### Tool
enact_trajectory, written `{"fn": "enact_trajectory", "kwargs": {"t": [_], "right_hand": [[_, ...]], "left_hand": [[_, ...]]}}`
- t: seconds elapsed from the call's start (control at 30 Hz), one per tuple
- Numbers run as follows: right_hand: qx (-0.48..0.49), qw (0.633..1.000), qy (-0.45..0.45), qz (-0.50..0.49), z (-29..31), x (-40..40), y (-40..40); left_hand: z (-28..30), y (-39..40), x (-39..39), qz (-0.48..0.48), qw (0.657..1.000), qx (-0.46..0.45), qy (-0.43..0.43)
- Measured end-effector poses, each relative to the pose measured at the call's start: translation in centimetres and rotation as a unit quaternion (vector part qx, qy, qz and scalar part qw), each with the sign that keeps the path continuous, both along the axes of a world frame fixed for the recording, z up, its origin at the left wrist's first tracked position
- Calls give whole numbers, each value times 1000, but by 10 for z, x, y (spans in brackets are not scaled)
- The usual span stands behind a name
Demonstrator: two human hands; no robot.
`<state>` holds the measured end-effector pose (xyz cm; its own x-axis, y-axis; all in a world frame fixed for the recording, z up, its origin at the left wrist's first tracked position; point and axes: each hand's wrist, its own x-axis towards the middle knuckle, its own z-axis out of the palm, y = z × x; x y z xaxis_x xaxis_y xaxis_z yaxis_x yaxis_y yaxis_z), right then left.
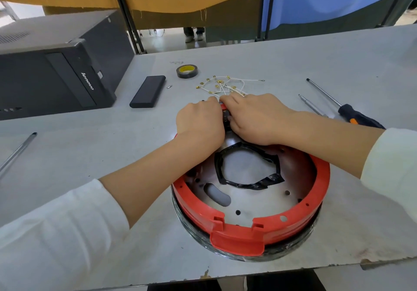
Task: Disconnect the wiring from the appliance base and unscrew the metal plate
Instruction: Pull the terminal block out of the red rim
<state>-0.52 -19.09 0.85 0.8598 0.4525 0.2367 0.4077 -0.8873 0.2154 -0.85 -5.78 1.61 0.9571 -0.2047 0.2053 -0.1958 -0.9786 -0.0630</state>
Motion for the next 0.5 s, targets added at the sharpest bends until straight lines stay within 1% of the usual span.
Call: {"fn": "enact_trajectory", "kwargs": {"t": [0.2,0.37,0.43,0.5], "right_hand": [[7,1000,0,-19,-1,-1,4],[22,999,41,-5,5,1,2],[64,995,75,-10,9,0,0],[127,985,113,-33,13,-1,0]], "left_hand": [[-2,-3,1,9,1000,2,-8],[-1,0,2,-14,1000,0,-4],[1,3,0,-20,1000,-10,1],[2,4,-1,-21,1000,-20,5]]}}
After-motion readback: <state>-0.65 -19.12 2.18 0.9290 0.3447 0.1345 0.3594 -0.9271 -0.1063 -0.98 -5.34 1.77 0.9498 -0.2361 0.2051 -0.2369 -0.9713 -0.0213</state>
